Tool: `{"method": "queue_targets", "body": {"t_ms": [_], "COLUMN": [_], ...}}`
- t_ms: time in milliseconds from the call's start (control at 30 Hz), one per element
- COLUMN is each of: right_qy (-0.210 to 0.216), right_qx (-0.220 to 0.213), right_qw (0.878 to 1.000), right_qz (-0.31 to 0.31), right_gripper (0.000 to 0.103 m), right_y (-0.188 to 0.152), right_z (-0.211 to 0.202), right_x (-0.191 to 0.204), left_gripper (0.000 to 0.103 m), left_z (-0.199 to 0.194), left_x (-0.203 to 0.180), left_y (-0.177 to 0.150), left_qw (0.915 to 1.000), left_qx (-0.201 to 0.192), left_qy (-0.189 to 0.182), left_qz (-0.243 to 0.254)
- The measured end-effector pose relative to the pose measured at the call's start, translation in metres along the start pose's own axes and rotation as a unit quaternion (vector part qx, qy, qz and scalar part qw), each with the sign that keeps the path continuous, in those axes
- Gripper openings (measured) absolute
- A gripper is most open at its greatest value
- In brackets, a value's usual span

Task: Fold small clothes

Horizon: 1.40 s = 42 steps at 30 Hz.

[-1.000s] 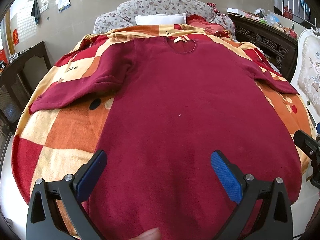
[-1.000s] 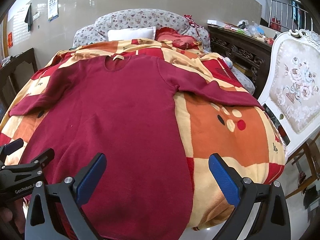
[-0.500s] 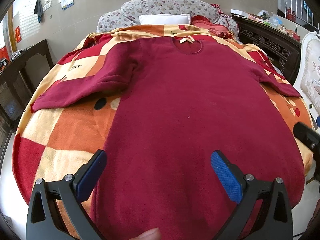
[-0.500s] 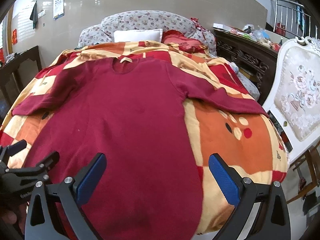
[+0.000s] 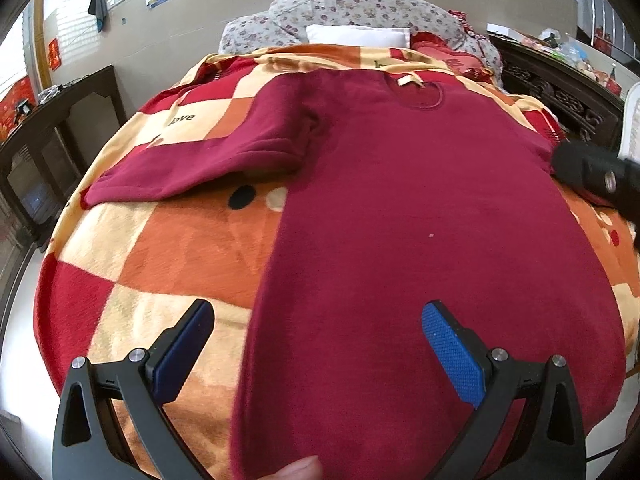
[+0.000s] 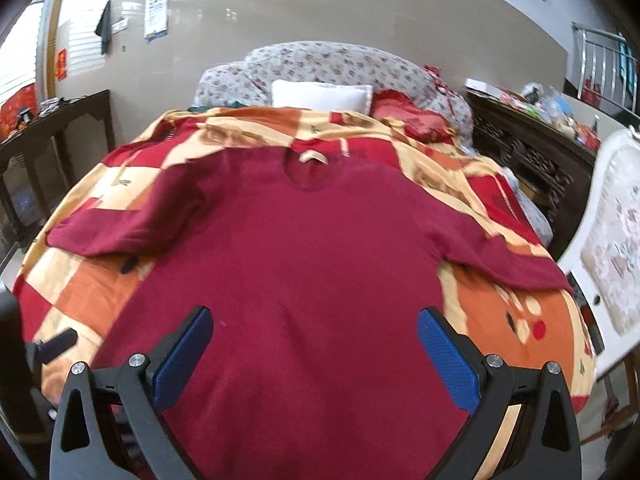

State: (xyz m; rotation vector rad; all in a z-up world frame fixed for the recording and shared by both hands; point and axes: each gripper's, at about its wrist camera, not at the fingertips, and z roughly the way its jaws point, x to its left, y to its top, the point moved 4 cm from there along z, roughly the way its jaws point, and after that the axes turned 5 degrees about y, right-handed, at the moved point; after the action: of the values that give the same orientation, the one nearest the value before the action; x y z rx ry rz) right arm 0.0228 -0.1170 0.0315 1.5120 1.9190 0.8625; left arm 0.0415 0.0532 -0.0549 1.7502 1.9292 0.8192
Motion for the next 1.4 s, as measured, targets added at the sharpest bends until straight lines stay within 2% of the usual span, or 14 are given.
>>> {"method": "queue_targets", "body": {"t_ms": [300,667,833,900,1100,1133,1267,1400], "right_qy": [0.018,0.024,0.016,0.009,-0.051,-0.053,-0.013,-0.009], "right_qx": [-0.019,-0.004,0.005,0.007,0.023,0.026,0.074,0.092], "right_qw": [0.999,0.999,1.0,1.0,0.998,0.998,0.995,0.994], "right_qz": [-0.034,-0.028,-0.017,-0.007,0.003,0.009,0.068,0.06], "right_gripper": [0.103,0.103,0.103,0.103,0.103,0.103,0.103,0.103], "right_y": [0.029,0.028,0.018,0.015,0.002,-0.001,-0.02,-0.023], "right_z": [0.005,0.023,0.043,0.054,0.092,0.097,0.128,0.138], "right_x": [0.043,0.04,0.011,-0.011,-0.078,-0.086,-0.111,-0.107], "left_gripper": [0.103,0.103,0.103,0.103,0.103,0.103,0.103,0.103], "left_z": [0.003,0.022,0.04,0.048,0.079,0.083,0.093,0.096], "left_x": [0.029,0.067,0.079,0.082,0.082,0.083,0.089,0.09], "left_y": [0.004,0.023,0.033,0.036,0.037,0.036,0.035,0.031], "left_qw": [0.9995,0.9976,0.9949,0.9947,0.9931,0.9929,0.9944,0.995], "left_qx": [-0.003,0.004,0.009,0.015,0.043,0.05,0.062,0.061], "left_qy": [0.021,0.061,0.1,0.101,0.109,0.108,0.08,0.068], "left_qz": [-0.021,-0.033,-0.014,-0.013,-0.004,-0.004,-0.031,-0.041]}}
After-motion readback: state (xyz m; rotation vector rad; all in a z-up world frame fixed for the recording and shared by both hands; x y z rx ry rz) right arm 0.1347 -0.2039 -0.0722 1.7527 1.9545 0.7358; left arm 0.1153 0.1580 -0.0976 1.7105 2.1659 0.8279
